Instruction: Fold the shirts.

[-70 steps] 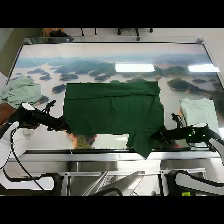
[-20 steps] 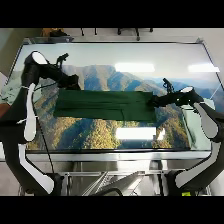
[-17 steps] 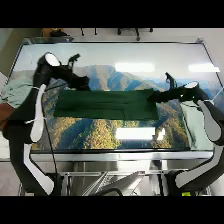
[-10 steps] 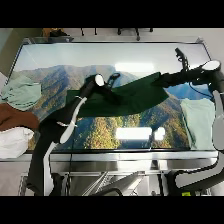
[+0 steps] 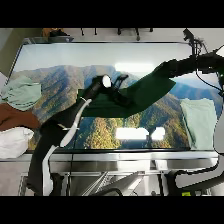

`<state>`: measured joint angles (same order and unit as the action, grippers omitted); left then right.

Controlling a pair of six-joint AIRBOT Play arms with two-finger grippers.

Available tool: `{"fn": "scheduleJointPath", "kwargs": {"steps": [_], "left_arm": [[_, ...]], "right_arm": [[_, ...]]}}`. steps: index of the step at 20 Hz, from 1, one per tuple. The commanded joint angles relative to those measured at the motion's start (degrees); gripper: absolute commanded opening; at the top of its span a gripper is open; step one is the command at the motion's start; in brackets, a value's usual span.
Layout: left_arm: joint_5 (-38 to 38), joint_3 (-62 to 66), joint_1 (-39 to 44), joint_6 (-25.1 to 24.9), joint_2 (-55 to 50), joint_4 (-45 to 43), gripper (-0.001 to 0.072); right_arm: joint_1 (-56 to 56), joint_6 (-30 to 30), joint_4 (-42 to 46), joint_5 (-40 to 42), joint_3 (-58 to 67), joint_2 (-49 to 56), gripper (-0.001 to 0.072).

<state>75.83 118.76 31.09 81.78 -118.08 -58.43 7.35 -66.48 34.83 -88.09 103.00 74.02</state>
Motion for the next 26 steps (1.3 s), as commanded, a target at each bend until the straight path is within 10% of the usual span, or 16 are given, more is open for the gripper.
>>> {"fn": "scheduleJointPath", "kwargs": {"steps": [1, 7, 11, 13, 15, 18, 26], "left_arm": [[8.2, 1.3, -7.8, -2.3, 13.2, 0.2, 0.0014], [1.7, -10.8, -27.4, -2.9, 42.8, 0.1, 0.0014], [1.8, -20.7, -35.0, -5.1, 52.8, 0.2, 0.0014], [1.7, -27.1, -36.1, -5.9, 56.6, 0.2, 0.0014], [1.3, -31.9, -36.1, -8.1, 59.3, 0.1, 0.0014], [-1.4, -36.0, -36.1, -9.3, 61.8, 0.0, 0.0014], [-3.8, -36.3, -36.1, -9.2, 63.7, 0.1, 0.0014]], "right_arm": [[-6.3, -2.5, 0.1, 4.0, 0.4, 0.7, 0.0024], [-32.0, -2.3, 0.0, 29.4, 0.4, 10.4, 0.0026], [-49.7, 4.2, -0.9, 61.6, 0.4, 23.1, 0.0035], [-55.4, 6.8, -2.7, 73.0, 0.4, 25.6, 0.0447], [-56.7, 12.0, -2.5, 70.3, 1.2, 23.7, 0.053], [-51.7, 14.1, 3.3, 53.1, 1.2, 16.3, 0.0414], [-22.6, -13.3, 23.0, 22.1, -2.5, 7.7, 0.0565]]}}
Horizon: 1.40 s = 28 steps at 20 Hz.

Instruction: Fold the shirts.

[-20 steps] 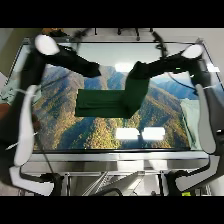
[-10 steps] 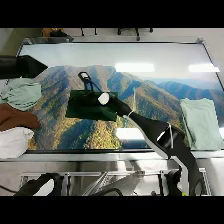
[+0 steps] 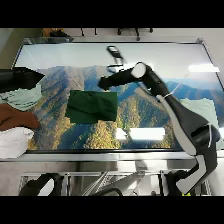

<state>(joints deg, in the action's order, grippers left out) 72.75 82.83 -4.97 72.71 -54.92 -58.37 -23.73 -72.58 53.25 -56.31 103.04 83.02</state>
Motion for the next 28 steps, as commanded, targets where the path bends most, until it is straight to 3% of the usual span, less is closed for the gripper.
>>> {"fn": "scheduleJointPath", "kwargs": {"steps": [1, 6, 16, 17, 19, 21, 25, 28], "left_arm": [[-0.7, -0.3, 0.0, -0.2, 0.5, 0.2, 0.0015], [-0.8, -0.3, -0.1, -0.2, 0.2, 1.5, 0.0014], [-0.7, -0.3, 0.0, -0.2, -2.7, 1.6, 0.0014], [-0.7, -0.3, 0.0, -0.2, -3.3, 1.6, 0.0014], [-0.7, -0.3, 0.0, -0.2, -4.5, 2.0, 0.0014], [-0.5, -0.3, 0.0, -0.3, -5.6, 4.5, 0.0015], [-0.3, -0.3, 0.0, -0.6, -6.4, 5.9, 0.0014], [-0.3, -0.3, 0.0, -0.7, -6.4, 5.9, 0.0014]], "right_arm": [[9.8, -7.3, 4.6, -9.6, -4.9, -0.9, 0.0565], [10.5, -7.0, 1.1, -6.8, -13.8, 5.3, 0.0602], [6.8, 5.9, -22.3, -4.2, -13.8, 14.5, 0.0596], [6.4, 7.0, -23.8, -4.1, -13.7, 14.5, 0.0526], [6.4, 10.8, -29.0, -4.3, -13.7, 14.5, 0.0317], [6.5, 14.3, -33.7, -5.2, -13.7, 14.0, 0.0023], [10.3, 15.8, -33.4, -5.6, -9.7, 7.1, 0.0022], [18.7, 12.5, -33.3, -5.6, -3.7, 1.1, 0.0021]]}}
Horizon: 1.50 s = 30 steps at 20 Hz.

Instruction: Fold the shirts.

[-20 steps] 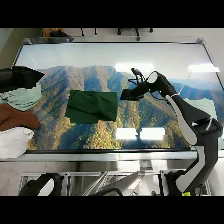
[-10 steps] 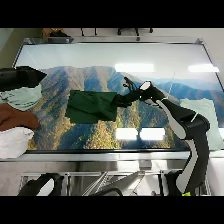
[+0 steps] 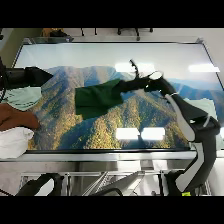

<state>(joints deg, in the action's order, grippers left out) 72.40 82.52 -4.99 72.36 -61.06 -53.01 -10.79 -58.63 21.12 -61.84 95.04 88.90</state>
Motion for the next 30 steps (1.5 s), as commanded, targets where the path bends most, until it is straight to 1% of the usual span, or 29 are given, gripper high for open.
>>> {"fn": "scheduleJointPath", "kwargs": {"steps": [1, 4, 7, 10, 13, 14, 17, 20, 27, 29, 30], "left_arm": [[0.1, 0.0, 0.0, -0.3, -0.3, 0.6, 0.0014], [0.2, 0.0, 0.0, -0.3, -0.3, 0.7, 0.0014], [1.9, 0.0, 0.0, -0.3, -0.3, 0.7, 0.0014], [2.2, 0.0, 0.0, -0.3, -0.3, 0.7, 0.0014], [2.2, 0.0, 0.0, -0.3, -0.3, 0.7, 0.0014], [2.2, 0.0, 0.0, -0.3, -0.3, 0.7, 0.0014], [2.2, 0.0, 0.0, -0.4, -0.3, 0.7, 0.0014], [2.2, 0.0, 0.0, -0.4, -0.3, 0.7, 0.0014], [2.7, 0.0, 0.2, -0.6, -0.3, 0.7, 0.0014], [2.7, 0.0, 0.2, -1.0, -0.3, 0.7, 0.0014], [2.7, 0.0, 0.2, -1.0, -0.3, 0.7, 0.0015]], "right_arm": [[9.2, -3.3, -0.2, -0.1, 6.0, -6.5, 0.0021], [20.0, -9.6, 5.6, 0.0, 7.2, -10.7, 0.0022], [31.3, -18.6, 12.0, -2.3, 7.2, -12.9, 0.0021], [42.2, -28.4, 20.3, -6.6, 7.2, -14.9, 0.0022], [50.3, -33.8, 27.9, -13.1, 7.2, -17.5, 0.0021], [52.7, -34.5, 29.4, -14.6, 7.2, -18.4, 0.0021], [58.5, -34.7, 29.5, -18.7, 7.2, -19.9, 0.0022], [61.8, -34.6, 29.5, -22.1, 7.2, -20.2, 0.0022], [62.8, -34.6, 28.8, -22.5, 7.2, -22.1, 0.0022], [62.8, -34.9, 29.3, -24.5, 7.2, -22.5, 0.0022], [62.8, -36.3, 30.8, -25.9, 7.2, -22.8, 0.0022]]}}
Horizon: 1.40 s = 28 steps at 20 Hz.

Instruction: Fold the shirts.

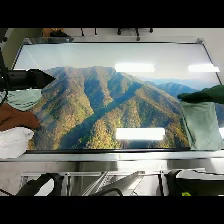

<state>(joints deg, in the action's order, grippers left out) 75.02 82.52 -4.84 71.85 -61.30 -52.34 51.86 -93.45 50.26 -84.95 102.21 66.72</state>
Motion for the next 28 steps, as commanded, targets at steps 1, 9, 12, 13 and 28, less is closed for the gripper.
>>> {"fn": "scheduleJointPath", "kwargs": {"steps": [1, 9, 12, 13, 28], "left_arm": [[0.0, 0.0, 0.0, -0.5, 0.0, 0.0, 0.0014], [0.0, 0.0, 0.0, -0.9, 0.0, 0.0, 0.0014], [0.0, 0.0, 0.0, -0.9, 0.0, 0.0, 0.0015], [0.0, 0.0, 0.0, -0.9, 0.0, 0.0, 0.0015], [2.9, -6.9, 1.9, 2.3, 6.1, 0.0, 0.0014]], "right_arm": [[0.2, -3.5, 4.6, -4.5, 0.0, -1.0, 0.0022], [0.2, -15.7, 29.3, -17.4, -10.8, -3.4, 0.0023], [0.2, -14.8, 29.7, -13.3, -22.3, -4.1, 0.0033], [0.2, -14.1, 31.3, -12.0, -25.6, -4.0, 0.0192], [-31.9, -0.7, 8.6, 7.8, -26.5, -11.9, 0.0021]]}}
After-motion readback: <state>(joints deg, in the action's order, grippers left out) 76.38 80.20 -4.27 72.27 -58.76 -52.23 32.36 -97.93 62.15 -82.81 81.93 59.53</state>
